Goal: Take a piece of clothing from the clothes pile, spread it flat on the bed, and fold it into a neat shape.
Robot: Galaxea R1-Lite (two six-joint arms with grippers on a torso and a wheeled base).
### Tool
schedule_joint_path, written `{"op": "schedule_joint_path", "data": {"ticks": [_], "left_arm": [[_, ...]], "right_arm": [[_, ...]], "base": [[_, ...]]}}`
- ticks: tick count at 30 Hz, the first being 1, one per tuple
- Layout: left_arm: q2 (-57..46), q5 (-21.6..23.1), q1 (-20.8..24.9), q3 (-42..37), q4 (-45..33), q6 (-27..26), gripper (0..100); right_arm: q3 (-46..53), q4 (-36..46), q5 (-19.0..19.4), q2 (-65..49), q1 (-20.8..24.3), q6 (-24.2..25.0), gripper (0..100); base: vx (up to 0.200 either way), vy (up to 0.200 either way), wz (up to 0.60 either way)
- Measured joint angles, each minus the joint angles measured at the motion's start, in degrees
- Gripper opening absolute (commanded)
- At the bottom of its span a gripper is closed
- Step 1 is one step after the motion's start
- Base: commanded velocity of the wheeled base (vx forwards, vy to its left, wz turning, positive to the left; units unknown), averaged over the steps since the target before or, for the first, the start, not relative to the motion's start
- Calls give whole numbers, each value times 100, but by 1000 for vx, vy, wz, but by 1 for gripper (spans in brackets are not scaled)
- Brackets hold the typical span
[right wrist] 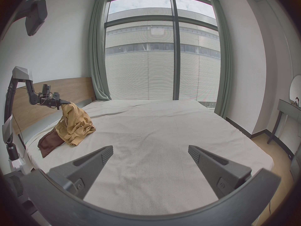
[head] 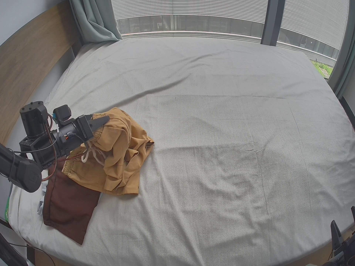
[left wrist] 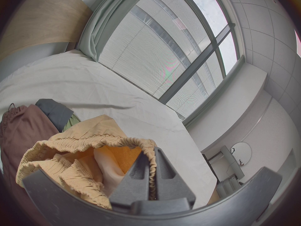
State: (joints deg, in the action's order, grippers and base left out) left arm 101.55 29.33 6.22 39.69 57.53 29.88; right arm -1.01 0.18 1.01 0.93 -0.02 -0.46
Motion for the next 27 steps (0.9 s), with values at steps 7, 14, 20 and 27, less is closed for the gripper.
{"op": "schedule_joint_path", "data": {"ticks": [7,14,20,27], "left_arm": [[-9,-725,439,44,182,764,0],[68,-1499,1012,168,605,1415,0],[149,-1649,1321,254,641,1629,0],[182,-2113,1668,297,644,1747,0]], "right_arm": [[0,0,2,0,2,2,100],[0,0,2,0,2,0,100],[0,-2,2,0,2,2,100],[0,0,0,0,2,4,100]], "base": [[0,0,0],[0,0,0],[0,0,0],[0,0,0]]}}
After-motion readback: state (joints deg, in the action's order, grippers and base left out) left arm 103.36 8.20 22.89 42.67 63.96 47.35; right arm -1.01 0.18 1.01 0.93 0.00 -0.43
